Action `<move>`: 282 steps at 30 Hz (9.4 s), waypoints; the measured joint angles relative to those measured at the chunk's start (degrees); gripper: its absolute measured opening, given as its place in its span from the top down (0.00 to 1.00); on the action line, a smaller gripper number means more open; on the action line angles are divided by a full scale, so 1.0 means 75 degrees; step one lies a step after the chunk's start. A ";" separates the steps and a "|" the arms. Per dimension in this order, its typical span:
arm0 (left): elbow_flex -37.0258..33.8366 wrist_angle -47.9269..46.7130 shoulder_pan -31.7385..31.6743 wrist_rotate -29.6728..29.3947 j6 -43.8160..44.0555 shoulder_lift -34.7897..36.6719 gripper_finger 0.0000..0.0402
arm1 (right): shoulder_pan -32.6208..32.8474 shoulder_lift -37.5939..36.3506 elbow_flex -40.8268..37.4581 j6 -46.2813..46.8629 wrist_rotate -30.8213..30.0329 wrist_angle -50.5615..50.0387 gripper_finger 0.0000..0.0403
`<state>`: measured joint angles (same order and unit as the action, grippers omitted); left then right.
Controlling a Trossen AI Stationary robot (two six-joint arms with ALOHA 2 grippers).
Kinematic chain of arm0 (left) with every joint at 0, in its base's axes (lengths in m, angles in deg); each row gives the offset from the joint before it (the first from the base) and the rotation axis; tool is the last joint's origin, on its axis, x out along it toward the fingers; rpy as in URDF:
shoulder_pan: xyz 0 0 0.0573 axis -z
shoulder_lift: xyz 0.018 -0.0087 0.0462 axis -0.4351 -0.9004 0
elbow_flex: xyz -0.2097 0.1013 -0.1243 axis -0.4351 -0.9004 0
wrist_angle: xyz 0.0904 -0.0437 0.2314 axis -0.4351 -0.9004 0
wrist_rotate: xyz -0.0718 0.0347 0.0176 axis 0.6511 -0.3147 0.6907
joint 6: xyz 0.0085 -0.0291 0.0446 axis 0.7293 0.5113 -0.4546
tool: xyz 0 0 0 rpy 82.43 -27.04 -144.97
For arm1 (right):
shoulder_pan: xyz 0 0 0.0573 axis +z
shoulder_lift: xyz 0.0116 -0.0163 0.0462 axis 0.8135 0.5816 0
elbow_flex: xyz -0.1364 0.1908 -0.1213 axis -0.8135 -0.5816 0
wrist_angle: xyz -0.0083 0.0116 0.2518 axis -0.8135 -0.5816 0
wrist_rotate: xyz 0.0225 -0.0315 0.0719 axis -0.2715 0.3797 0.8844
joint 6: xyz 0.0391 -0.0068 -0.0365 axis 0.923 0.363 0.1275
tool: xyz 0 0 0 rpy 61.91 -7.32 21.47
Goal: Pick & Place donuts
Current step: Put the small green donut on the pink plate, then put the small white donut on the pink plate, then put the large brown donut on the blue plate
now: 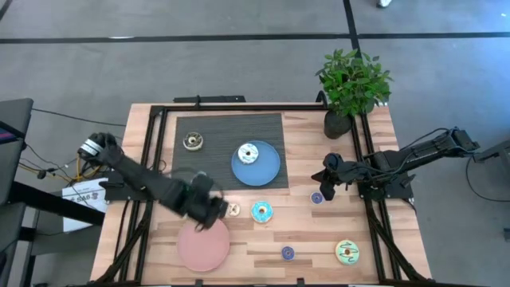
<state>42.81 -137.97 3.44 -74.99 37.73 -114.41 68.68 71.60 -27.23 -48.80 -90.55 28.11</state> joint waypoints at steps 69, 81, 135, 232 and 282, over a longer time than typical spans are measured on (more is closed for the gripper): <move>0.0019 -0.0783 0.2303 0.1827 0.3221 -0.1503 0.26 | -0.0002 -0.0002 0.0003 0.0068 0.0178 0.0009 1.00; 0.1930 -0.2149 0.0511 0.0949 -0.0622 -0.1496 0.26 | -0.0003 -0.0002 0.0003 -0.0006 0.0178 0.0009 1.00; 0.1393 0.1104 -0.2039 0.3034 -0.4397 -0.3759 0.13 | 0.0000 -0.0002 0.0003 -0.0003 0.0621 -0.0463 1.00; 0.2806 -0.1550 0.2360 0.2352 -0.0724 -0.3751 0.44 | -0.0017 0.0000 0.0003 0.0947 0.0574 0.0405 1.00; 0.2168 -0.1030 0.3057 0.2821 0.0322 -0.3753 0.23 | -0.0015 -0.0002 0.0003 0.1796 0.0165 0.0408 1.00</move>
<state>59.07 -145.70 26.37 -53.84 40.15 -142.56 68.57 71.58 -27.21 -35.33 -89.32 31.17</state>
